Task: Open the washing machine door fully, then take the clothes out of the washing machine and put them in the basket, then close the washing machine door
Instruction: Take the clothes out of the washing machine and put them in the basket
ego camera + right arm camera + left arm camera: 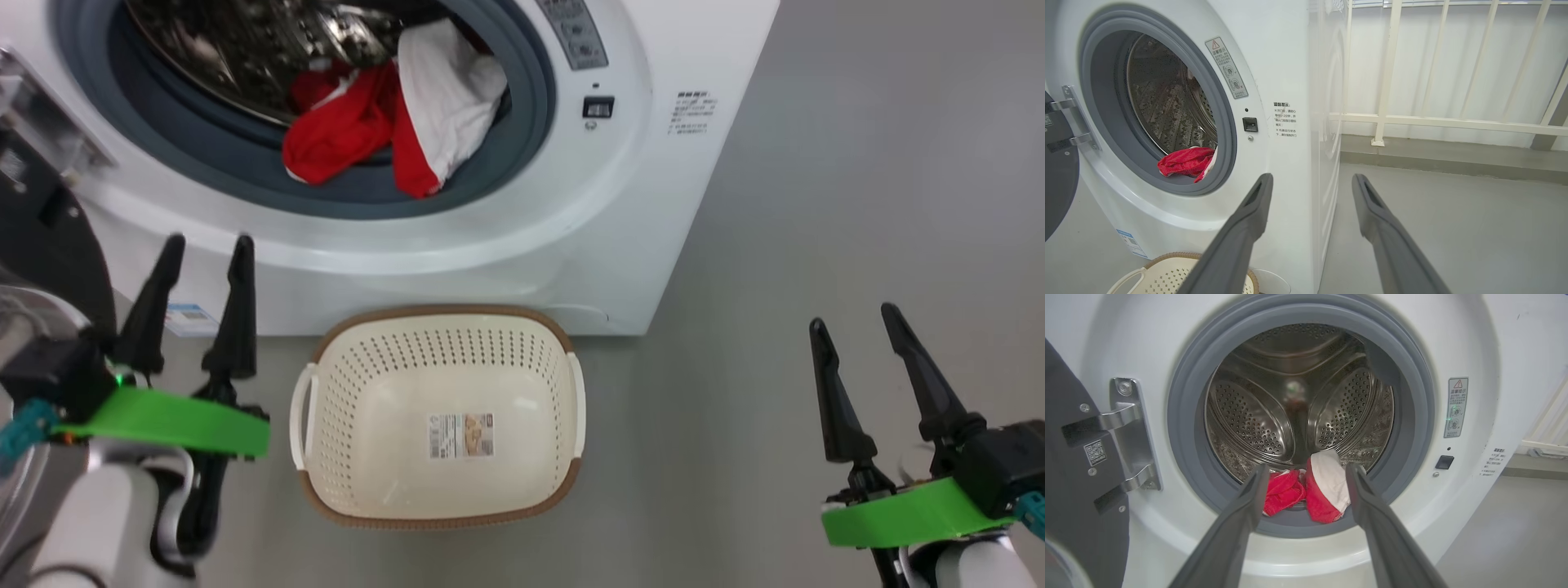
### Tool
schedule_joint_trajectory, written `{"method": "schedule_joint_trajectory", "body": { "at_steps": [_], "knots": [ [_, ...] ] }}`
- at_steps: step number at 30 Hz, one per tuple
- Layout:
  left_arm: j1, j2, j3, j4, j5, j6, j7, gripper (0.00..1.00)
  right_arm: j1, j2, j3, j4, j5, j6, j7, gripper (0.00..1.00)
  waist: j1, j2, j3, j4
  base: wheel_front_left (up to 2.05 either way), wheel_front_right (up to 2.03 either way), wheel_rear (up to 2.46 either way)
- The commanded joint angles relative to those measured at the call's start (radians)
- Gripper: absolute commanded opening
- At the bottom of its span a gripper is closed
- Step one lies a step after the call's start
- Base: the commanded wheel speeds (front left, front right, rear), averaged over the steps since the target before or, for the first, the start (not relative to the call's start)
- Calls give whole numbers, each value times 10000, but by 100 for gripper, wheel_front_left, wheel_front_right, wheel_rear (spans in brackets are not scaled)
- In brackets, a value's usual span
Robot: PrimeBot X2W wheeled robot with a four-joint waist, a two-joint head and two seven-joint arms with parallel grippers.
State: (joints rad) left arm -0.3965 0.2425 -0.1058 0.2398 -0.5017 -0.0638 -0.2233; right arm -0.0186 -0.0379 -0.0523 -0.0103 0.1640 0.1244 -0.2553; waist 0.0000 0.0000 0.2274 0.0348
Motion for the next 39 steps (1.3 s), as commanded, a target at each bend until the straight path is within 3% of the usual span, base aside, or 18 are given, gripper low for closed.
{"method": "schedule_joint_trajectory", "body": {
  "at_steps": [1,20,30,39],
  "knots": [
    [-526,328,302,-75,51,-101,-112,100,-370,-123,223,-313,-92,63,-55,100,0,0,653,-125,0,0,0],
    [-4947,322,-470,3155,1133,-287,-332,100,-1392,-123,451,-488,-61,63,-63,100,0,0,2832,-402,0,0,0],
    [-7240,902,-1084,5721,1708,-400,312,100,-1857,-123,638,-399,61,63,-64,100,0,0,3608,-927,0,0,0],
    [-8358,1409,-1677,6852,2392,-331,710,100,-2132,-123,990,-301,289,63,-64,100,0,0,3997,-1272,0,0,0]
  ]
}}
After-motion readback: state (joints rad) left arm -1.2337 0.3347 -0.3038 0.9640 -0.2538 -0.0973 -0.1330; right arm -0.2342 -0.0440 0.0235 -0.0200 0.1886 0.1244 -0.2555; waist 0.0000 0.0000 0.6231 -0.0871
